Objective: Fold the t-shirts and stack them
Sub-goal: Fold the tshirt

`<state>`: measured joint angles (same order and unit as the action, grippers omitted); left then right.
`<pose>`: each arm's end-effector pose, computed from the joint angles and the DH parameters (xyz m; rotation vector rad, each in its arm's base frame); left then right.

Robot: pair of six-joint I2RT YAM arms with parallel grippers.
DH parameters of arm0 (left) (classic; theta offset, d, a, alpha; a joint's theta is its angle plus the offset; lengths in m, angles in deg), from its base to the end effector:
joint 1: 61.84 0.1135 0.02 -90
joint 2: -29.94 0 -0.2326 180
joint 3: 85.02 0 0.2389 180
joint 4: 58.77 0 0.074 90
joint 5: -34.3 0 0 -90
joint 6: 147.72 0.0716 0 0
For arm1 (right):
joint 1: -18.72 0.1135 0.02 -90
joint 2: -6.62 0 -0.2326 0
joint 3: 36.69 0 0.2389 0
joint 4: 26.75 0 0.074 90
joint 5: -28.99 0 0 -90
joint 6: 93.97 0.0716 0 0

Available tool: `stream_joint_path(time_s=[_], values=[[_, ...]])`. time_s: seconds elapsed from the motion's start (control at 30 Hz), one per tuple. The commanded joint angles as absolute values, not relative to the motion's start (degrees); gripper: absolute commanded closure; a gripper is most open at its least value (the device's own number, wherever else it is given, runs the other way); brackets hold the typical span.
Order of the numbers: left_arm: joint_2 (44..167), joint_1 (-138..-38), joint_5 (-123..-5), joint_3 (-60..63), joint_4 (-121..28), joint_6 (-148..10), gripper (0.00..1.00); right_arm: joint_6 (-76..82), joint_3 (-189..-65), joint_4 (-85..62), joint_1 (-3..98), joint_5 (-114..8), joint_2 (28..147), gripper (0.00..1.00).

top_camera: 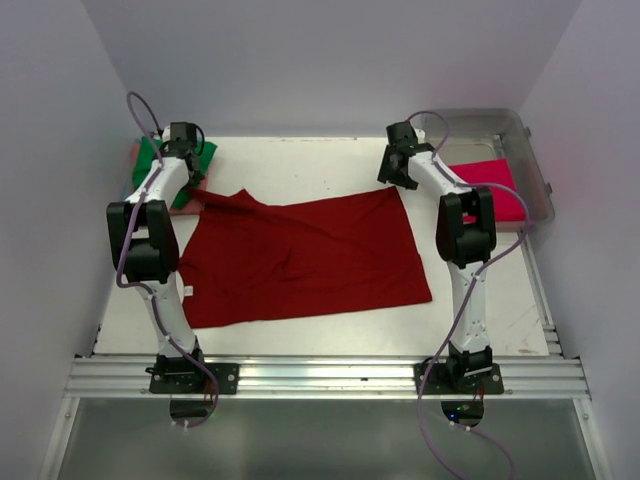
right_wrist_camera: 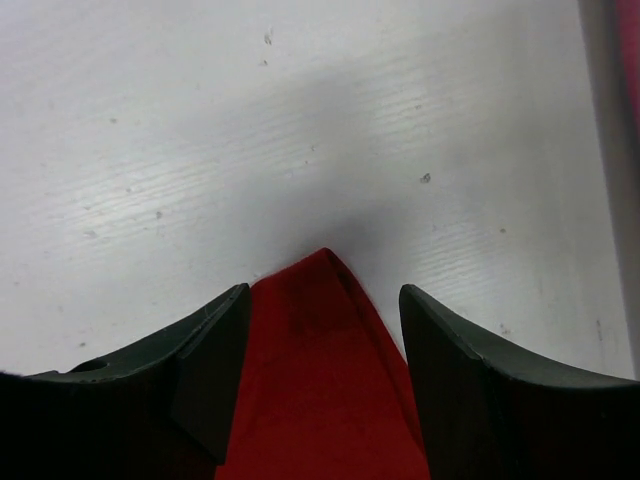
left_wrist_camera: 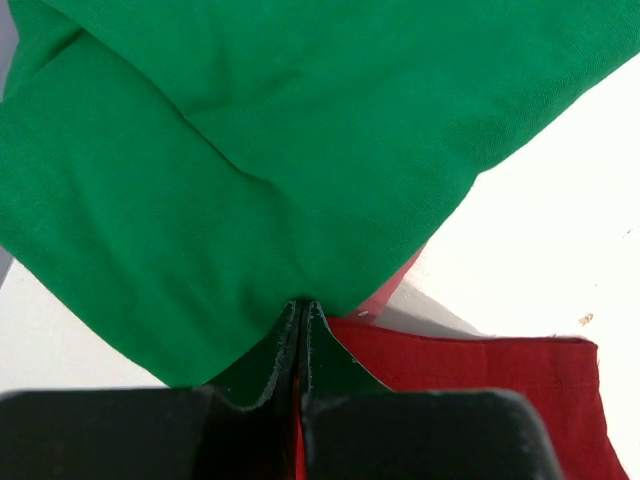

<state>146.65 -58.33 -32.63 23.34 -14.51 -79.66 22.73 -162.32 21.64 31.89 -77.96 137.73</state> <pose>0.4433 0.0553 0.1755 -0.6947 2.3192 0.3557 0.4865 0.0924 0.1509 0.4072 2.4210 -0.0708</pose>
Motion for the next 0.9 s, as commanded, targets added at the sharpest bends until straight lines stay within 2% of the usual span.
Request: stream_joint_path(time_s=[0.0, 0.27, 0.4, 0.43, 0.5, 0.53, 0.63, 0.87], values=[[143.23, -57.88, -31.88, 22.86, -15.49, -80.4, 1.0, 22.66, -163.2, 22.86, 32.0, -77.79, 140.21, 0.36], [142.79, -57.88, -32.76, 22.16, -16.01, -80.57, 1.0, 25.99, -160.04, 19.7, 32.0, -78.85, 141.97, 0.42], [142.71, -57.88, -32.85, 21.98, -16.19, -80.49, 1.0, 26.79, -159.86, 19.78, 32.0, -78.5, 143.11, 0.53], [142.7, -57.97, -32.85, 21.98, -16.19, -80.49, 1.0, 26.88, -159.69, 19.78, 32.0, -78.58, 143.03, 0.62], [142.79, -57.88, -32.76, 22.07, -16.19, -80.49, 1.0, 27.23, -158.73, 19.34, 31.91, -79.2, 142.85, 0.73], [142.7, -57.88, -32.76, 21.98, -16.19, -80.49, 1.0, 27.06, -158.46, 19.08, 32.0, -79.03, 142.24, 0.84], [142.79, -57.88, -33.37, 21.89, -16.45, -80.49, 1.0, 26.53, -157.58, 18.2, 32.0, -79.29, 140.75, 1.0], [143.14, -57.88, -40.83, 21.63, -19.35, -79.08, 1.0, 24.34, -153.98, 14.6, 32.08, -80.43, 133.99, 1.0]])
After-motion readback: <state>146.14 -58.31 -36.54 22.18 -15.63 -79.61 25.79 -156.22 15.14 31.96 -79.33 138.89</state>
